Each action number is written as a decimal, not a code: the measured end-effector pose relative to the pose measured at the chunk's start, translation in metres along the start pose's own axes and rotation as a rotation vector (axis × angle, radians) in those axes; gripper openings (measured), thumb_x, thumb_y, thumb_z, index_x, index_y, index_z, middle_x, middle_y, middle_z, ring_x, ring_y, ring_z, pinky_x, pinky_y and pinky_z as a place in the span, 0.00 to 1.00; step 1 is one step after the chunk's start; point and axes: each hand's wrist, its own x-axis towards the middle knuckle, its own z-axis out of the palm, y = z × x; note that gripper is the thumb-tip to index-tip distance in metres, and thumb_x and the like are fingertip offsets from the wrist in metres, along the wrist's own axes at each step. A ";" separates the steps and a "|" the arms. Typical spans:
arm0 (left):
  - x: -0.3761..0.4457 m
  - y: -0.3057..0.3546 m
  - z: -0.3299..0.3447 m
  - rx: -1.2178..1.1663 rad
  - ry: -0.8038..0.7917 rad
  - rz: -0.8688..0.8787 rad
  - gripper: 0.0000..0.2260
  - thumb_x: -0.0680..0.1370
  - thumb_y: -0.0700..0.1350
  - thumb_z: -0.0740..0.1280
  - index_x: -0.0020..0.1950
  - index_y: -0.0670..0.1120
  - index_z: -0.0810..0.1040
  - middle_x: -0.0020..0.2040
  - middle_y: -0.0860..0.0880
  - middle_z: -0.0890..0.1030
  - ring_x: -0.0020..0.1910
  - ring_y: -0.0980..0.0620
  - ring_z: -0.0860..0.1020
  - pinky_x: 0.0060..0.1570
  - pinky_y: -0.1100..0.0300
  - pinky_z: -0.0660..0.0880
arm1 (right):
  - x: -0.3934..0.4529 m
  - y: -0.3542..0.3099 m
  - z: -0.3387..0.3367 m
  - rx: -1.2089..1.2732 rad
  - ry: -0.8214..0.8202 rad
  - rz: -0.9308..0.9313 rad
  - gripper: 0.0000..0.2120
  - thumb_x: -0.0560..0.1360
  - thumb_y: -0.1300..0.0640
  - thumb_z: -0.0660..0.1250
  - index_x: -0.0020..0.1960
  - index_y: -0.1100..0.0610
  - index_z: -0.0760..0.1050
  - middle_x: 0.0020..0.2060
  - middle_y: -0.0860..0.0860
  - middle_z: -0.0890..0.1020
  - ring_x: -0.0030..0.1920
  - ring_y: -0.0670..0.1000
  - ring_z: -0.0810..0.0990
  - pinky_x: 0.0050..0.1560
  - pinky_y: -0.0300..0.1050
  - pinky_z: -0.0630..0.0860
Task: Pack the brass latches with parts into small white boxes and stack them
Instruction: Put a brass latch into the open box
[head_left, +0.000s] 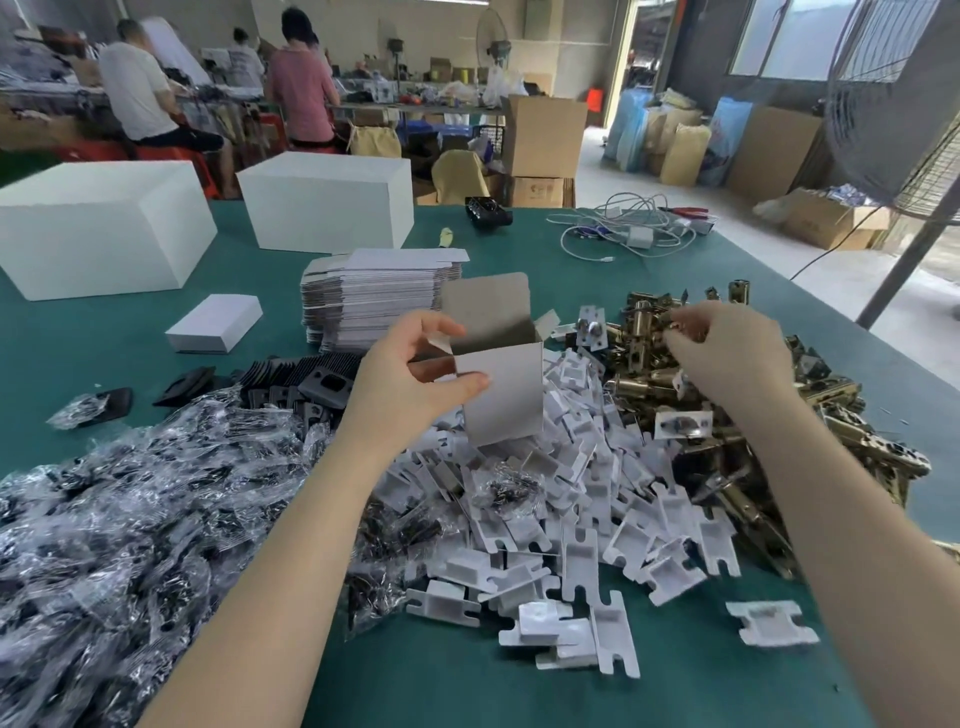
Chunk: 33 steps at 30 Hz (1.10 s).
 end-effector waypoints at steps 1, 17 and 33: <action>0.001 0.001 0.000 0.005 -0.007 -0.002 0.21 0.68 0.41 0.81 0.45 0.64 0.78 0.48 0.51 0.85 0.45 0.55 0.85 0.38 0.67 0.77 | 0.009 0.005 -0.001 -0.149 -0.075 -0.005 0.12 0.78 0.50 0.66 0.60 0.49 0.80 0.52 0.49 0.84 0.48 0.54 0.81 0.48 0.53 0.81; -0.002 0.009 0.004 0.022 -0.044 -0.029 0.20 0.69 0.40 0.80 0.47 0.63 0.78 0.50 0.50 0.81 0.43 0.61 0.83 0.33 0.71 0.73 | 0.035 -0.028 0.039 -0.927 -0.431 -0.440 0.09 0.74 0.49 0.67 0.41 0.53 0.71 0.38 0.49 0.73 0.47 0.55 0.72 0.51 0.49 0.68; -0.004 0.013 0.005 0.029 -0.047 -0.031 0.20 0.69 0.41 0.80 0.47 0.64 0.78 0.52 0.51 0.80 0.43 0.63 0.82 0.33 0.72 0.72 | 0.031 0.011 -0.036 0.486 -0.202 0.017 0.11 0.73 0.42 0.71 0.46 0.49 0.79 0.38 0.52 0.82 0.35 0.51 0.73 0.36 0.43 0.69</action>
